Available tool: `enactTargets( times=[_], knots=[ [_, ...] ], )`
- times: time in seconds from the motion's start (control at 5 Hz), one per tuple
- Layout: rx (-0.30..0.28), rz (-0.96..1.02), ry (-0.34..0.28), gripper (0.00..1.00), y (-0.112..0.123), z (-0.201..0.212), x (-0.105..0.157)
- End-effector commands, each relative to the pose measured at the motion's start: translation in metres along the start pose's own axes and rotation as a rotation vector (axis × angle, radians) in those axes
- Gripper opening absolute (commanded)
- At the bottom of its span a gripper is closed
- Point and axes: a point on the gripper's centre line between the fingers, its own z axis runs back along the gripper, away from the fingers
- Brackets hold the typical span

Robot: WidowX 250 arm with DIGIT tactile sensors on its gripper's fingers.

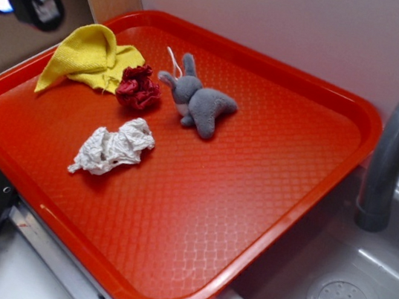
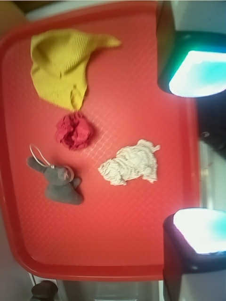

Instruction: Grab the white paper.

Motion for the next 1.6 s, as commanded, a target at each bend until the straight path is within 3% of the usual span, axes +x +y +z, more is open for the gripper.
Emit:
enactTargets(
  times=[0.0, 0.6, 1.2, 1.4],
  knots=[
    [-0.029, -0.062, 0.063, 1.00, -0.012, -0.062, 0.005],
    [0.071, -0.083, 0.160, 1.00, -0.011, -0.116, 0.012],
    [0.089, -0.142, 0.226, 1.00, -0.024, -0.145, 0.004],
    [0.117, -0.145, 0.216, 0.00, -0.024, -0.146, 0.004]
  ],
)
